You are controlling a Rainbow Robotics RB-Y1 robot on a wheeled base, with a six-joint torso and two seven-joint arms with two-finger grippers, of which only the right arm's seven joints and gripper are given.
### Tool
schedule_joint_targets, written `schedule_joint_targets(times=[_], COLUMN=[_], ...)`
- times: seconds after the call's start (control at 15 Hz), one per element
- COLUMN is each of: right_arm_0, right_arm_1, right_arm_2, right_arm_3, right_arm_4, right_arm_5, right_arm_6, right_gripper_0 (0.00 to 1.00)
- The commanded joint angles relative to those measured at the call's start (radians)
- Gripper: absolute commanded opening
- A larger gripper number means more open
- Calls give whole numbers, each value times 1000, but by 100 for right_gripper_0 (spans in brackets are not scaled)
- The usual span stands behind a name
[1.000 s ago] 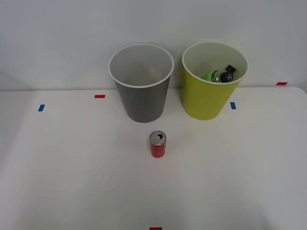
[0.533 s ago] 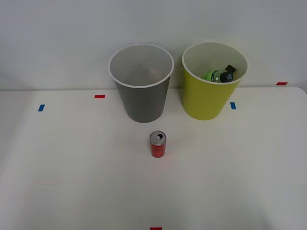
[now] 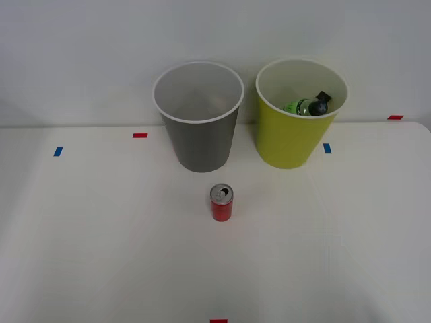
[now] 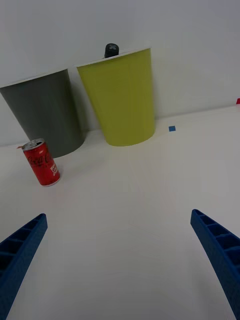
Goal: Put cans in the gray bin, plastic bottles in the light green bin
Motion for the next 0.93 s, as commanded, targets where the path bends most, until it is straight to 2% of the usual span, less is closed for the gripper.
schedule_joint_targets(times=[0.07,0.67,0.8,0.93], right_arm_0=[0,0,-31,-32], right_arm_1=[0,0,-14,-48], right_arm_2=[0,0,18,54], right_arm_3=[0,0,35,35], right_arm_4=[0,0,-9,-64], right_arm_5=[0,0,14,17], right_arm_6=[0,0,3,20], right_gripper_0=[100,100,100,100])
